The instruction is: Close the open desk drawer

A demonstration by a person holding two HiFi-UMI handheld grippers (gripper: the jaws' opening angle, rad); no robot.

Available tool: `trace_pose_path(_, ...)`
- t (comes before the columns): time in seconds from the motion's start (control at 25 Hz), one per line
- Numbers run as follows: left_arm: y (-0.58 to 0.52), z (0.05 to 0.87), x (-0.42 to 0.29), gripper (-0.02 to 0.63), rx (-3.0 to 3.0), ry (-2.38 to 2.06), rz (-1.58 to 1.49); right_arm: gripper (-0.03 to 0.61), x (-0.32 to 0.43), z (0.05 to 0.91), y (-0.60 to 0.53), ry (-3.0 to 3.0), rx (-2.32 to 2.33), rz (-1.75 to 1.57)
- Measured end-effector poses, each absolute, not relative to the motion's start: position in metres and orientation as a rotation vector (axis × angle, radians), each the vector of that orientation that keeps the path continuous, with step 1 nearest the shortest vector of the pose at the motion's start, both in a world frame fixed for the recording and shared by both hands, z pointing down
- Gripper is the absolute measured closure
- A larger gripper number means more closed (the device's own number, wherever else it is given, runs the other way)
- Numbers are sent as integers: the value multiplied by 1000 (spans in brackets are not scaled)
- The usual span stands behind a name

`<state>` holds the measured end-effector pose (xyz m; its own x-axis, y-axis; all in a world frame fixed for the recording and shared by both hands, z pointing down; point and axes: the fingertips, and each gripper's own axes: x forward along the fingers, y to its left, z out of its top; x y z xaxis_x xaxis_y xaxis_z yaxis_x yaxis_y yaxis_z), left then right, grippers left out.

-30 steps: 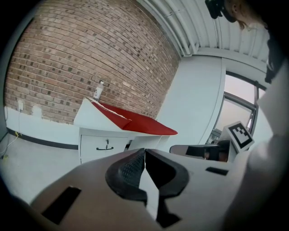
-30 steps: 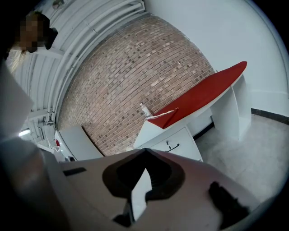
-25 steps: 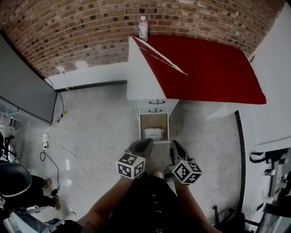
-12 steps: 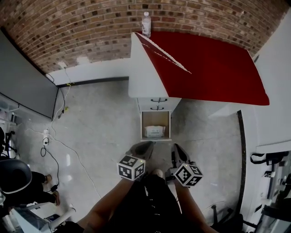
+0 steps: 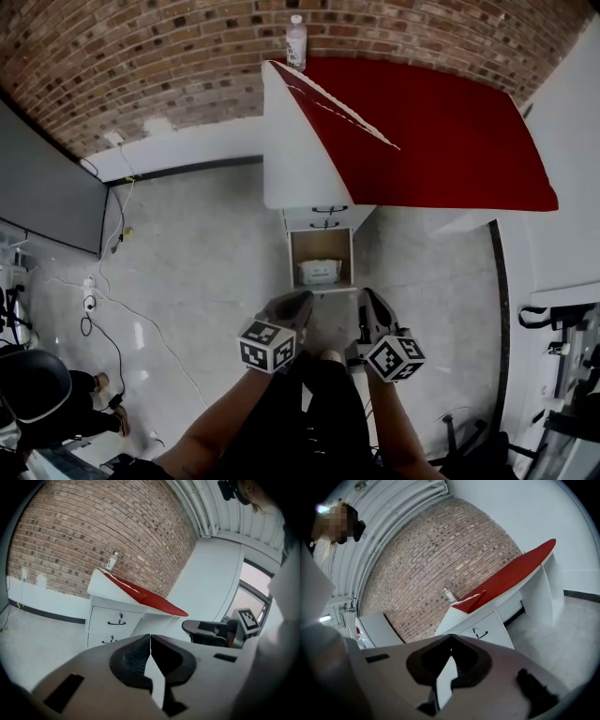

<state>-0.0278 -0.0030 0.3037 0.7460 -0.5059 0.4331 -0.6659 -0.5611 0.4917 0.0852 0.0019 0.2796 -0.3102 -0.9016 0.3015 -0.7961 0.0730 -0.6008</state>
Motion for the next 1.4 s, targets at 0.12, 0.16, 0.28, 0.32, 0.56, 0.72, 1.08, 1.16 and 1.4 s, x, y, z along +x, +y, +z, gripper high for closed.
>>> trace_pose_path(0.12, -17, 321, -36, 603, 2296, -875, 327, 572, 78, 286, -14, 2210, -1722, -1020)
trace_pose_path(0.16, -20, 327, -38, 604, 2296, -880, 327, 572, 77, 290, -17, 2221, -1714, -1017)
trace_pose_path(0.28, -30, 345, -42, 604, 2296, -907, 319, 572, 75, 307, -22, 2248, -1693, -1022)
trace_pose_path(0.32, -32, 351, -43, 604, 2295, -917, 312, 572, 76, 314, -23, 2257, -1687, -1024)
trace_pose_path(0.56, -29, 396, -44, 604, 2287, -948, 280, 572, 78, 362, -21, 2298, -1647, -1026)
trace_pose_path(0.72, -20, 432, -41, 604, 2280, -957, 268, 572, 82, 396, -17, 2329, -1641, -1011)
trace_pose_path(1.08, -8, 498, -38, 604, 2293, -992, 247, 572, 86, 467, -3, 2338, -1627, -1007)
trace_pose_path(1.16, -8, 512, -40, 603, 2297, -1003, 243, 572, 85, 482, -1, 2343, -1623, -1001)
trace_pose_path(1.4, -4, 556, -39, 604, 2308, -1006, 237, 572, 90, 526, 7, 2316, -1618, -1010)
